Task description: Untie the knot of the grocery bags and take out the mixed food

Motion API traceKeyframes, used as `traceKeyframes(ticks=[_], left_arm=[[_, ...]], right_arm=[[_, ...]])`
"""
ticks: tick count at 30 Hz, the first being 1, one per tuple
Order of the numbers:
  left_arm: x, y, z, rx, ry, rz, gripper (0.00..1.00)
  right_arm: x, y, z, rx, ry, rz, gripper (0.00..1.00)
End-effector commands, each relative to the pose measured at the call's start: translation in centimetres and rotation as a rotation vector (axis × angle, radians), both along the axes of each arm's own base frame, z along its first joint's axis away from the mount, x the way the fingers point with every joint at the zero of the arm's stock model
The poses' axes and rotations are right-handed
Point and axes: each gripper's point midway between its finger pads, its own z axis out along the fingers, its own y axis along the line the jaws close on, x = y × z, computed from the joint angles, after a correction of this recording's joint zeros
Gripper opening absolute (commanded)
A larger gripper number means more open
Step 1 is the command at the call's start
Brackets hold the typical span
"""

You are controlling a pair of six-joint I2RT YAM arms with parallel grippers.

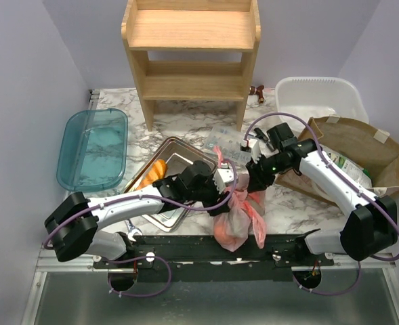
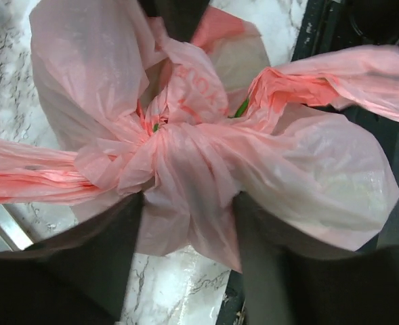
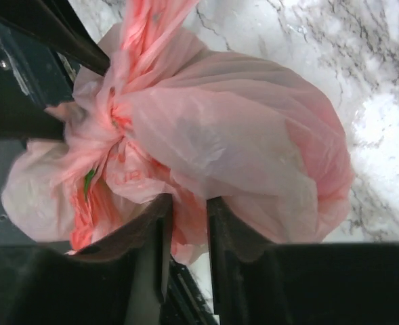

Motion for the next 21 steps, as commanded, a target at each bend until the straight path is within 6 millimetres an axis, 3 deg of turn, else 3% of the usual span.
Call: traceKeyframes(ticks=[1,2,3,6,9,11,15,18,20,21], left_arm=[[2.5,-0.4,1.0,0.002,-0.098,0.067,0.4],[2.8,-0.2,1.6,0.011,-0.127,0.064,0.16],[3.1,0.0,2.6,0.004,-0.179,0.046,0.0],[3.4,1.1,5.5,-0.057,-0.279,-0.013,0.0],[2.8,3.0,6.0,-0.053,-0.343,-0.082,0.0],[2.2,4.3,4.5,-0.022,-0.371,-0.138,0.0],[2.8,6.9,0.3,0.071,-0.446,-0.18,0.0],[3.0,7.3,-0.7,0.084,-0.524,-0.224,0.0],[2.9,6.7,-0.1,0.061,-0.534,-0.245,0.0],[3.0,6.2,0.6,0.046,-0.536,-0.25,0.0]], right_arm=[[-1.0,0.3,0.3,0.031,0.01,0.04,0.13],[-0.7,0.1,0.7,0.019,-0.006,0.019,0.01],[0.0,-0.3,1.0,0.0,-0.027,-0.02,0.01],[1.9,-2.7,2.3,-0.007,-0.081,-0.12,0.01],[2.9,-6.1,1.7,-0.069,-0.096,-0.176,0.01],[2.9,-8.2,0.5,-0.115,-0.066,-0.194,0.01],[2.1,-11.2,-2.2,-0.205,-0.039,-0.176,0.01],[1.2,-10.1,-1.2,-0.143,-0.033,-0.099,0.01],[1.7,-8.3,1.6,-0.03,-0.056,-0.08,0.19],[2.0,-7.3,2.9,0.03,-0.075,-0.07,0.38]])
